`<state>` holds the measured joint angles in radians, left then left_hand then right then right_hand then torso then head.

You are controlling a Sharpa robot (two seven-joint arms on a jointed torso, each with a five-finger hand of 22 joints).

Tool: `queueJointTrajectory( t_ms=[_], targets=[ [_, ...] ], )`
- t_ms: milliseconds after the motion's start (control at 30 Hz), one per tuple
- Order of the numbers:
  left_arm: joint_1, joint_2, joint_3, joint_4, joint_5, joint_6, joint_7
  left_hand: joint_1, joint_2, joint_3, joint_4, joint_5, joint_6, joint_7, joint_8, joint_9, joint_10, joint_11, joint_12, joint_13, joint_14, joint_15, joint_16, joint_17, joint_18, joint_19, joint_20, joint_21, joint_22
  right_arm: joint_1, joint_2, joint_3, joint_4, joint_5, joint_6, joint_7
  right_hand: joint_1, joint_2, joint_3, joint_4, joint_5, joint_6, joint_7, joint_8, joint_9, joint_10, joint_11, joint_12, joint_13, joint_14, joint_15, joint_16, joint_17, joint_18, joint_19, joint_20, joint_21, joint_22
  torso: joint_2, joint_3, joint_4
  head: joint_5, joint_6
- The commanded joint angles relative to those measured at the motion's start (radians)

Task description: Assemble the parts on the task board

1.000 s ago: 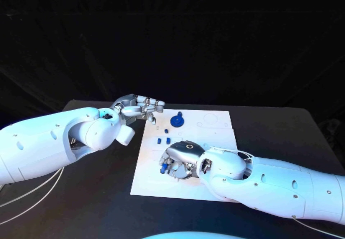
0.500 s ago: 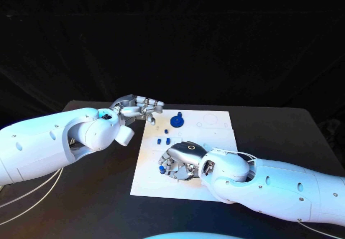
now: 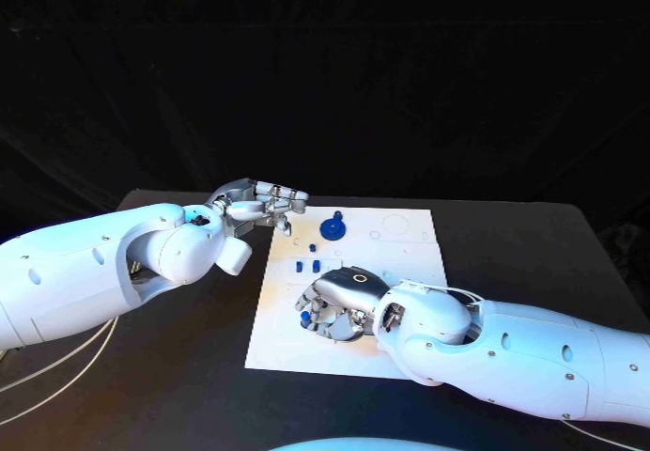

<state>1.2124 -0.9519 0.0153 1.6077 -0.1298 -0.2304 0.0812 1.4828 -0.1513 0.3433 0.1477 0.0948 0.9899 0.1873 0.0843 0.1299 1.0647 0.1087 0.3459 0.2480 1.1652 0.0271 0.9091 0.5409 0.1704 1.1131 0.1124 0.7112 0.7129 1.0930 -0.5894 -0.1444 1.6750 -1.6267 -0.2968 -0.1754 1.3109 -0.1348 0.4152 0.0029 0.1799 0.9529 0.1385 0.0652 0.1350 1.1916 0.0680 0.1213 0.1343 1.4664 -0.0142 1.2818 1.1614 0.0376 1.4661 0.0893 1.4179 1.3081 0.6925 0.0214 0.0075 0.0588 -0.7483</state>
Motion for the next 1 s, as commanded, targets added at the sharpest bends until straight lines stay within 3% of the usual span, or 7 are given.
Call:
queueJointTrajectory(
  t_ms=[33,200,333,500,633,800,1000],
  targets=[
    [0.000,0.001,0.000,0.001,0.005,0.014,0.003,0.002,0.009,0.000,0.004,-0.001,-0.007,0.002,0.006,-0.001,-0.007,0.000,0.005,0.001,-0.007,0.002,-0.004,-0.001,0.014,-0.002,0.003,-0.005,-0.001,-0.001,-0.008,0.000,0.002,-0.005,-0.005,0.004,0.002,-0.004,-0.005,0.002,0.006,0.009,0.000,0.006,-0.001,-0.004,-0.001,-0.003,0.002,0.027,0.001,-0.005,-0.002,0.003,0.018,0.003,-0.004,0.172,0.000,-0.0012,0.0008,-0.001,0.000],
    [0.000,0.000,0.000,0.000,0.005,0.015,0.002,0.002,0.009,0.000,0.004,-0.001,-0.007,0.002,0.006,-0.001,-0.007,0.000,0.005,0.001,-0.007,0.002,-0.004,-0.001,0.014,-0.002,0.003,-0.005,-0.001,0.002,-0.041,0.001,0.026,-0.008,-0.040,0.003,0.001,-0.006,-0.008,0.003,0.007,0.010,0.001,0.006,-0.001,-0.001,-0.001,-0.002,0.003,0.027,0.001,-0.005,-0.002,0.002,0.019,0.003,-0.003,0.172,-0.001,-0.0010,0.0005,-0.006,0.004],
    [0.000,-0.002,-0.004,-0.001,0.005,0.015,0.001,0.002,0.009,0.000,0.004,-0.001,-0.007,0.002,0.006,-0.001,-0.007,0.000,0.005,0.001,-0.007,0.002,-0.004,-0.001,0.014,-0.002,0.003,-0.005,-0.001,0.023,-0.108,0.004,0.075,0.074,-0.139,0.044,-0.037,-0.031,-0.051,0.028,-0.010,-0.013,0.005,-0.003,-0.013,0.010,0.000,0.006,0.011,0.014,0.003,-0.042,-0.047,0.005,0.012,0.005,-0.017,0.166,-0.003,-0.0014,0.0003,-0.019,0.013],
    [0.000,-0.006,-0.011,0.000,0.007,0.016,0.003,0.003,0.009,0.000,0.004,-0.001,-0.008,0.002,0.006,-0.001,-0.008,0.000,0.006,0.001,-0.007,0.002,-0.004,-0.001,0.014,-0.002,0.003,-0.006,-0.001,0.064,-0.216,0.006,0.131,0.273,-0.178,0.070,-0.068,-0.030,-0.099,0.060,-0.010,0.068,0.009,0.038,-0.001,0.065,0.001,0.047,0.035,0.019,0.003,-0.034,-0.036,0.002,0.020,0.006,-0.004,0.174,-0.003,-0.0029,-0.0006,-0.048,0.024],
    [0.000,-0.007,-0.014,0.000,0.009,0.016,0.006,0.002,0.008,-0.001,0.004,-0.001,-0.008,0.002,0.007,-0.001,-0.008,0.000,0.007,0.001,-0.007,0.002,-0.004,-0.001,0.014,-0.002,0.003,-0.006,-0.002,0.089,-0.317,0.006,0.161,0.416,-0.174,0.040,-0.099,-0.021,-0.167,0.096,0.013,0.133,-0.028,0.086,0.021,0.159,-0.035,0.167,0.126,0.035,-0.027,0.006,0.011,-0.008,0.045,-0.017,0.041,0.200,-0.009,-0.0074,-0.0030,-0.089,0.033],
    [-0.001,-0.006,-0.017,0.000,0.014,0.017,0.010,0.002,0.008,-0.001,0.005,-0.001,-0.008,0.002,0.007,-0.001,-0.009,0.000,0.007,0.001,-0.007,0.002,-0.004,-0.001,0.014,-0.002,0.003,-0.006,-0.002,0.097,-0.426,0.005,0.191,0.479,-0.153,-0.012,-0.082,0.023,-0.296,0.129,0.111,0.131,-0.062,0.146,0.088,0.173,-0.070,0.890,0.853,0.058,-0.051,0.107,0.139,-0.023,0.075,-0.038,0.097,0.234,-0.014,-0.0078,-0.0070,-0.120,0.039],
    [-0.006,-0.004,-0.020,-0.002,0.021,0.019,0.012,0.002,0.008,-0.001,0.005,-0.001,-0.008,0.002,0.007,-0.001,-0.009,0.000,0.007,0.001,-0.007,0.002,-0.004,-0.001,0.014,-0.002,0.003,-0.006,-0.002,0.084,-0.524,0.000,0.234,0.410,-0.139,-0.099,-0.089,0.053,-0.401,0.182,0.122,0.112,-0.059,0.199,0.168,0.215,-0.062,1.175,1.155,0.071,-0.045,0.171,0.226,-0.032,0.094,-0.041,0.132,0.253,-0.020,-0.0067,-0.0111,-0.147,0.036]
  ],
)
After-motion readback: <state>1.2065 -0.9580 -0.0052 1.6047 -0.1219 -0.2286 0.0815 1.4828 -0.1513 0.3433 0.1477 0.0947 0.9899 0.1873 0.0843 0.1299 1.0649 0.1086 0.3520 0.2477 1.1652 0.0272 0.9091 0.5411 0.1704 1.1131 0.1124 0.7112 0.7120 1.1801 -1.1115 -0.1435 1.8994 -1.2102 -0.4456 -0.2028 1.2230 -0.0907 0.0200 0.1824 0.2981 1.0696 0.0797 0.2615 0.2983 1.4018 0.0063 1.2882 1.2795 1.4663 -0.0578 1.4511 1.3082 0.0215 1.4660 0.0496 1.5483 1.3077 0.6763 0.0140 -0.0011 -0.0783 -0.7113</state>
